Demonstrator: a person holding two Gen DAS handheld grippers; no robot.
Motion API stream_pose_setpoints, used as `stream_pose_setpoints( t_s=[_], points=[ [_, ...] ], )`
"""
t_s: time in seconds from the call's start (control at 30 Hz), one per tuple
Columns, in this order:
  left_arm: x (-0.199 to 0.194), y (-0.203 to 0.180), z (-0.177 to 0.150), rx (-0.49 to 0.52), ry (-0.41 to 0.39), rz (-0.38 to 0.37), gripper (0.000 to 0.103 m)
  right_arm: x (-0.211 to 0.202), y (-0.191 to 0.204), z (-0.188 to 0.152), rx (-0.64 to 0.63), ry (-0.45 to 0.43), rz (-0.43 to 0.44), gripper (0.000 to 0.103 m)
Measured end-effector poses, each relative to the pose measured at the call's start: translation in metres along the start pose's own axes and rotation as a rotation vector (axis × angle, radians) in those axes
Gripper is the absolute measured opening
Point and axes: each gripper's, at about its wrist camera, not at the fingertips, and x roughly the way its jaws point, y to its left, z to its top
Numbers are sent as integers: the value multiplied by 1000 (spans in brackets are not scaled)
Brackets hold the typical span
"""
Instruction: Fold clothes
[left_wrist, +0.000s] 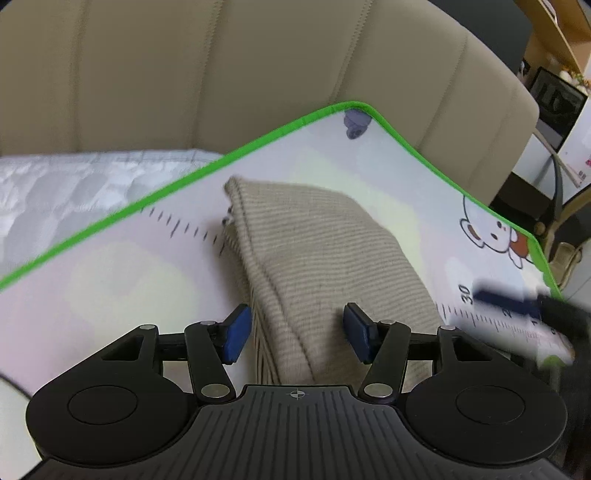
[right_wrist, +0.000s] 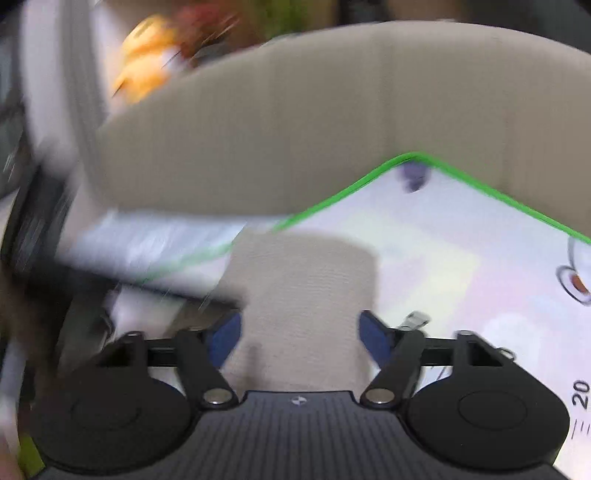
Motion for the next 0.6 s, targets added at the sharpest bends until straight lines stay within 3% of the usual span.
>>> stream_pose_setpoints(
  t_s=[0.07,0.13,0.23,0.27,0.3,0.4,0.47,0.53,0.6],
  points=[
    [-1,3,-7,-26,-2,-14,60,13,-7,12,31,-27,-29,42],
    [3,5,-9,-50,-1,-26,60,30,-11,23,36,-39,-52,41],
    [8,7,-8,-52,7,-38,61,76,-16,16,-7,117,-76,41],
    [10,8,-8,-50,7,-39,62,90,-18,12,-15,164,-86,44],
    [11,8,-9,-49,8,-41,63,92,-21,8,-10,161,-94,54],
    [13,12,-11,-59,9,-59,67,78,-19,13,-12,110,-107,56],
    [13,15,-13,-74,5,-70,68,52,-9,5,-34,35,-47,58],
    [14,17,-14,-87,5,-73,70,41,-1,-14,-51,61,-17,81],
    [17,17,-15,-88,21,-68,72,45,6,-34,-103,142,-50,86]
  ],
)
